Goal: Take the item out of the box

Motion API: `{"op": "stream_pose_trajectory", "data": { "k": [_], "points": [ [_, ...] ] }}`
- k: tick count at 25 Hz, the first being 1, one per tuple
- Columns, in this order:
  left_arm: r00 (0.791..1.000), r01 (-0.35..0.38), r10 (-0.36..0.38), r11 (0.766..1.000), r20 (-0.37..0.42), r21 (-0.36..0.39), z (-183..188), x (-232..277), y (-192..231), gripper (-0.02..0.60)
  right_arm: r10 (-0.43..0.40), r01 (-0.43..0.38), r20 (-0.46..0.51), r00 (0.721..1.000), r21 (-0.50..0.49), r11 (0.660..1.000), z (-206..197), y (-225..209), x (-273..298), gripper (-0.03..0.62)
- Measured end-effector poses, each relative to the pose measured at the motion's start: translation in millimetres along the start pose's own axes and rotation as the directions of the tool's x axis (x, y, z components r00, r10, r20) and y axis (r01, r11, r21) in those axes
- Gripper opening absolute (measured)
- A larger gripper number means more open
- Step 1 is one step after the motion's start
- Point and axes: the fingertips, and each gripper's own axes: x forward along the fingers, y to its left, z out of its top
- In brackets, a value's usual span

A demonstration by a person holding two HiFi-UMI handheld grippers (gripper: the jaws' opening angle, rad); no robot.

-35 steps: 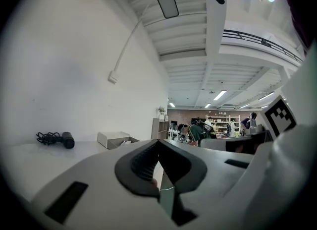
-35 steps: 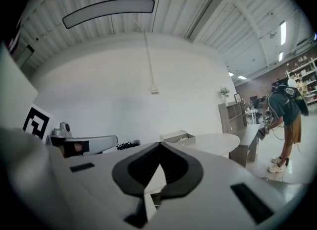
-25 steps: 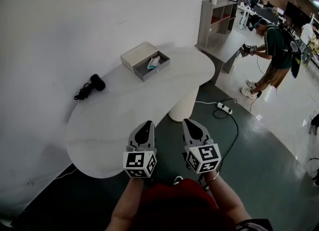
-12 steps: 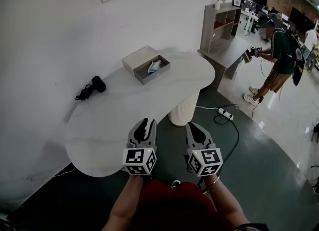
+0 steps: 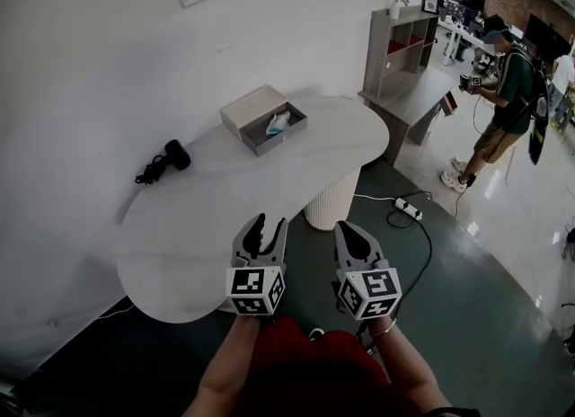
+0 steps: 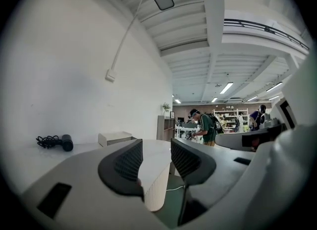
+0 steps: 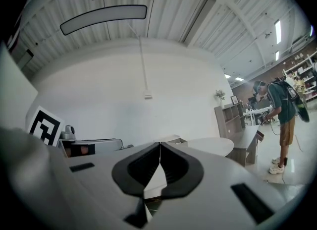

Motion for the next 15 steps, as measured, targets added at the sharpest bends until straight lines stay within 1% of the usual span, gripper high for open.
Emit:
{"op": "stream_pose_trajectory", "data": {
  "k": [9, 15],
  "points": [
    [1.000, -0.025, 0.025, 0.999, -0.007, -0.024, 0.5, 18.8, 1.3, 0.163, 0.005, -0.005, -0.019, 1.000, 0.010, 1.000, -1.1, -14.3, 7.5, 0.015],
    [0.999, -0.045, 0.045, 0.999, -0.001, -0.017, 1.8, 33.1, 7.2, 0.169, -0.002, 0.003, -0.036, 0.999, 0.012, 1.000, -4.6, -26.3, 19.8, 0.015]
  ]
}}
